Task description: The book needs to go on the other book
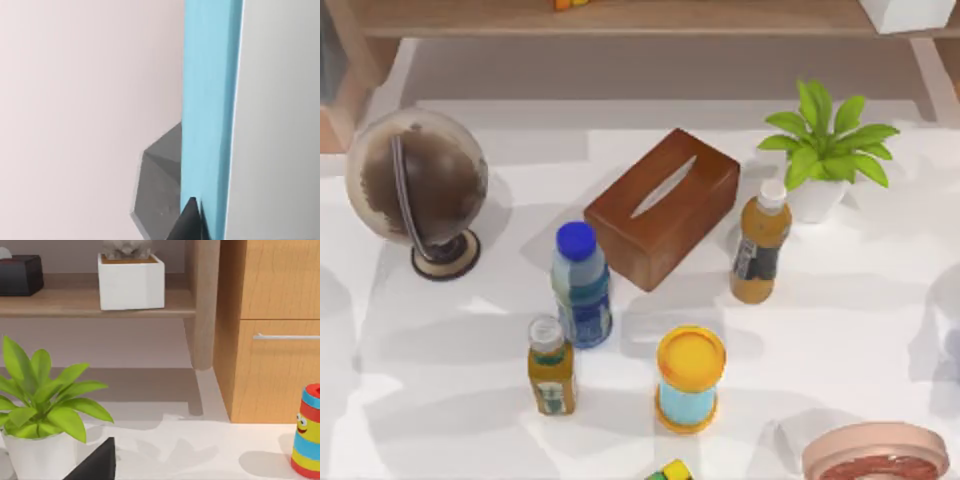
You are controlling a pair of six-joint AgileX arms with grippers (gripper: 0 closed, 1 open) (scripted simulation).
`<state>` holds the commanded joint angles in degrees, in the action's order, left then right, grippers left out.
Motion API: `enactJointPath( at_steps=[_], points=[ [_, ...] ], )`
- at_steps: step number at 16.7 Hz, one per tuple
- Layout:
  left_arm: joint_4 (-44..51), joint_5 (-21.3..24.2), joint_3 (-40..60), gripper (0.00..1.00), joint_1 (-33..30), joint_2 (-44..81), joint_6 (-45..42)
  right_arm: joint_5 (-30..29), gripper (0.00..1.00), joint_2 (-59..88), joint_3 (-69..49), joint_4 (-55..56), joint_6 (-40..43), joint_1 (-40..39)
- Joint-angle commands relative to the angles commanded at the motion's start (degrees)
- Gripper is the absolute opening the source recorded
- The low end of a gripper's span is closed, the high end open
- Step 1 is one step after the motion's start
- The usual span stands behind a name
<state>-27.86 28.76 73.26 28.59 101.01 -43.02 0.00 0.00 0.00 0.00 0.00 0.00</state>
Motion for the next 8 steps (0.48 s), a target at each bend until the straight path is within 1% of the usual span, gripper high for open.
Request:
enactJointPath(
  at_steps=[4, 8],
  points=[
    [1.9, 4.1, -7.6, 0.0, 7.0, -4.7, -24.1, 0.0, 1.0, 0.0, 0.0, 0.0, 0.0, 0.0],
    [3.9, 7.4, -16.6, 0.0, 12.7, -6.2, -46.9, 0.0, 1.0, 0.0, 0.0, 0.0, 0.0, 0.0]
  ],
)
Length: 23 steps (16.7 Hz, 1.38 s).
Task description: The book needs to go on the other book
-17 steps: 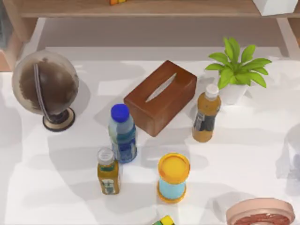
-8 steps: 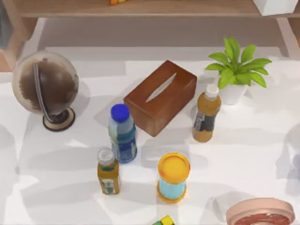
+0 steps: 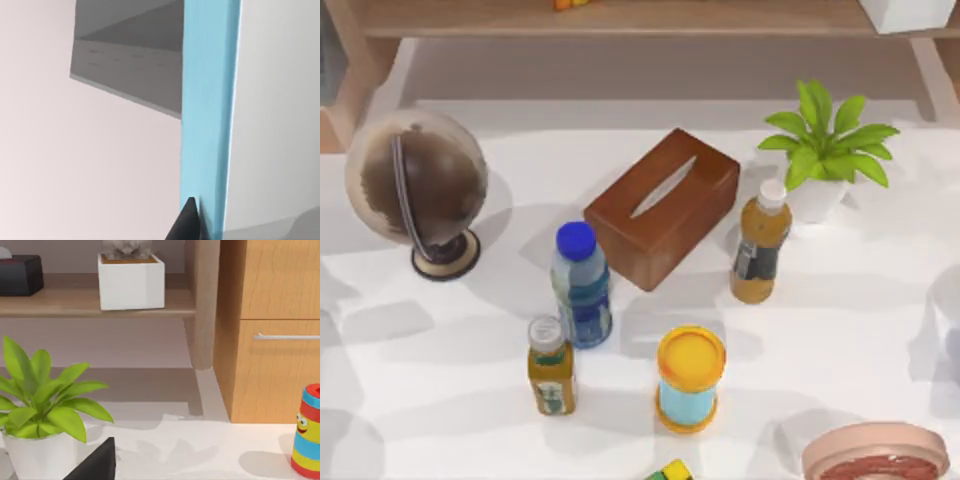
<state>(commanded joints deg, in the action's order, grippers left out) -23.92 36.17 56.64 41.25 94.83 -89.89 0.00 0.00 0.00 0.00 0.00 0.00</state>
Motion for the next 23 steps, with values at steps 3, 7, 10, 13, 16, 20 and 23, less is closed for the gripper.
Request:
enactJointPath(
  at_steps=[3, 7, 10, 13, 16, 20, 23],
  points=[
    [1.7, 1.8, -6.9, 0.0, 2.3, 1.7, -14.1, 0.0, 1.0, 0.0, 0.0, 0.0, 0.0, 0.0],
    [3.6, 3.2, -13.9, 0.0, 3.2, 5.2, -26.0, 0.0, 1.0, 0.0, 0.0, 0.0, 0.0, 0.0],
    [4.1, 3.5, -15.7, 0.0, 3.3, 6.3, -28.5, 0.0, 1.0, 0.0, 0.0, 0.0, 0.0, 0.0],
    [4.1, 3.5, -15.7, 0.0, 3.3, 6.3, -28.5, 0.0, 1.0, 0.0, 0.0, 0.0, 0.0, 0.0],
    [3.8, 3.3, -15.5, 0.0, 2.9, 6.6, -28.3, 0.0, 1.0, 0.0, 0.0, 0.0, 0.0, 0.0],
    [3.4, 3.1, -15.2, 0.0, 2.7, 7.3, -28.0, 0.0, 1.0, 0.0, 0.0, 0.0, 0.0, 0.0],
    [3.4, 3.1, -15.2, 0.15, 2.7, 7.3, -28.0, 0.0, 1.0, 0.0, 0.0, 0.0, 0.0, 0.0]
  ],
)
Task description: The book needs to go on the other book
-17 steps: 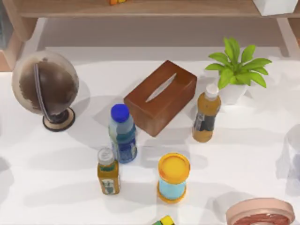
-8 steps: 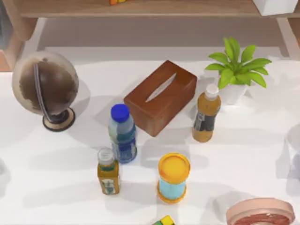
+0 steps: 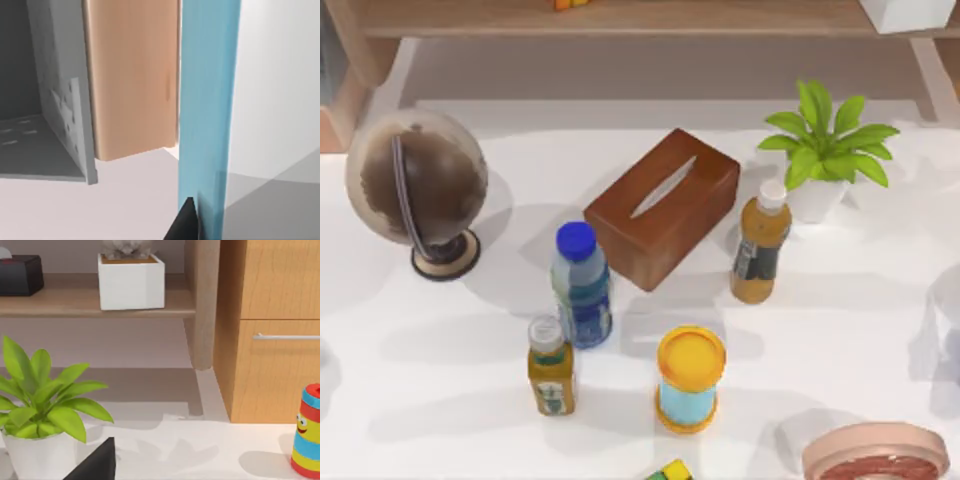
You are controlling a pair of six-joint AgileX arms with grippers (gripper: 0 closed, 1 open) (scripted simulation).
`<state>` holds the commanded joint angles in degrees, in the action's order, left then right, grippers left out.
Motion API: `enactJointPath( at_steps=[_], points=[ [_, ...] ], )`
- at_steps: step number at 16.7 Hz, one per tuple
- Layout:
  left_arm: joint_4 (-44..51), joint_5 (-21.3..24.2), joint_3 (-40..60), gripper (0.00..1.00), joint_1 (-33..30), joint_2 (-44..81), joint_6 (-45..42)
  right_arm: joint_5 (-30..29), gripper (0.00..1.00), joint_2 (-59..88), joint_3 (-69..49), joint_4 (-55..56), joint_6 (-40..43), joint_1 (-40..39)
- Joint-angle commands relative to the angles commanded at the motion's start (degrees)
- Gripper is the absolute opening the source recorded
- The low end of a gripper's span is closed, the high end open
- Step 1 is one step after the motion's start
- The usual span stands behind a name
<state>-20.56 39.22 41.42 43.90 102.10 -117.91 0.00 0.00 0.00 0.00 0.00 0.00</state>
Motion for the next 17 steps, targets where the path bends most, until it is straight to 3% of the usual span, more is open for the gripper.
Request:
enactJointPath(
  at_steps=[11, 17],
  points=[
    [0.0, 0.0, 0.0, 0.98, 0.0, 0.0, 0.0, 0.0, 1.0, 0.0, 0.0, 0.0, 0.0, 0.0],
    [0.0, 0.0, 0.0, 1.0, 0.0, 0.0, 0.0, 0.0, 1.0, 0.0, 0.0, 0.0, 0.0, 0.0]
  ],
)
